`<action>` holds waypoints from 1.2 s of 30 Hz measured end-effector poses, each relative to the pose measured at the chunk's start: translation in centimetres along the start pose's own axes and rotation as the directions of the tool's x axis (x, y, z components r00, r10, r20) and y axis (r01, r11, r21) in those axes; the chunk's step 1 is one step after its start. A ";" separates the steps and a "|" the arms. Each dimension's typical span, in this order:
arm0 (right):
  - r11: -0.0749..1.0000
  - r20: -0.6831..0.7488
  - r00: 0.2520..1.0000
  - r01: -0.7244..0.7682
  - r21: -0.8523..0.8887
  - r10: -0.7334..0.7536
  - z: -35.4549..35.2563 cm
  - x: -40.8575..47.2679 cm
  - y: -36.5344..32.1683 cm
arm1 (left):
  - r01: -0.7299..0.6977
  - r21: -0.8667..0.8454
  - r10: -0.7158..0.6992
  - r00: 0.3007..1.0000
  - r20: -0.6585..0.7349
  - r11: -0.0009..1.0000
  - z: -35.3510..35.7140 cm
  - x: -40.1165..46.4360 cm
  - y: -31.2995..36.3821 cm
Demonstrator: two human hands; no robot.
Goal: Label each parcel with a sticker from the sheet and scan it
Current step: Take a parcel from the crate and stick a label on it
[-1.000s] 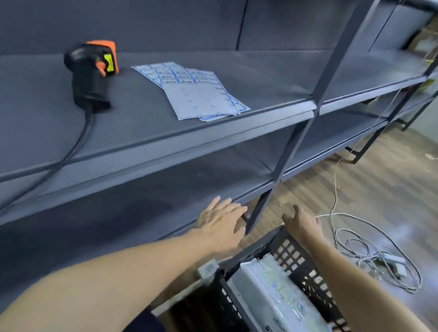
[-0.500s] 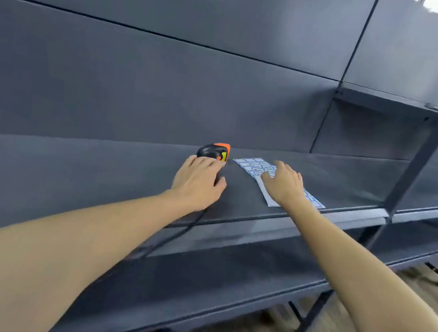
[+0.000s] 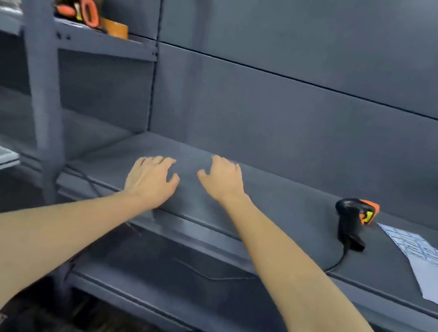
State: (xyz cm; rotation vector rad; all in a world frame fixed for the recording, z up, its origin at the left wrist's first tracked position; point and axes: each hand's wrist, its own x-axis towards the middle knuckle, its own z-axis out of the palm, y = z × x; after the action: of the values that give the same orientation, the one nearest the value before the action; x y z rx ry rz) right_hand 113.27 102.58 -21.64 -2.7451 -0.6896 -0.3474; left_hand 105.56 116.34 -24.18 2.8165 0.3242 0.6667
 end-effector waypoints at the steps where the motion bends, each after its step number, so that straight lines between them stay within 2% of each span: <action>1: 0.999 0.013 0.999 0.038 0.023 -0.039 0.6 0.0 -1.9 | 0.046 0.016 -0.046 0.999 -0.014 0.999 -0.5 -0.8 -1.7; 7: 0.963 0.051 0.972 0.220 0.158 -0.230 3.6 -1.9 -10.8 | 0.253 0.115 -0.251 0.967 -0.032 0.961 -2.4 -7.8 -11.0; 13: 0.907 0.072 0.926 0.345 0.242 -0.371 6.8 -4.9 -16.5 | 0.394 0.148 -0.398 0.917 0.000 0.907 -1.5 -14.1 -16.9; 17: 0.870 0.081 0.893 0.406 0.280 -0.442 10.2 -7.4 -18.5 | 0.459 0.134 -0.469 0.881 0.058 0.878 1.5 -17.9 -19.3; 22: 0.834 0.218 0.812 0.487 0.258 -0.542 16.7 -11.0 -18.2 | 0.543 0.130 -0.558 0.812 0.171 0.830 6.7 -22.9 -20.9; 24: 0.842 0.310 0.784 0.478 0.252 -0.538 19.5 -12.3 -17.7 | 0.568 0.142 -0.585 0.778 0.229 0.811 8.8 -24.9 -21.5; 30: 0.913 0.579 0.711 0.368 0.178 -0.399 27.3 -15.5 -16.3 | 0.633 0.163 -0.638 0.661 0.395 0.757 14.4 -30.7 -23.5; 36: 0.922 0.724 0.610 0.376 0.092 -0.321 33.5 -19.0 -15.2 | 0.739 0.166 -0.694 0.496 0.522 0.653 18.6 -36.3 -24.4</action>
State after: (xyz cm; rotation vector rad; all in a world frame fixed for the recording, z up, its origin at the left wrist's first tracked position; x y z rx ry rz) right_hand 94.94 118.55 -55.09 -2.7409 -1.4421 0.7425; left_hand 78.65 126.72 -61.92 2.2824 1.2242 -0.3205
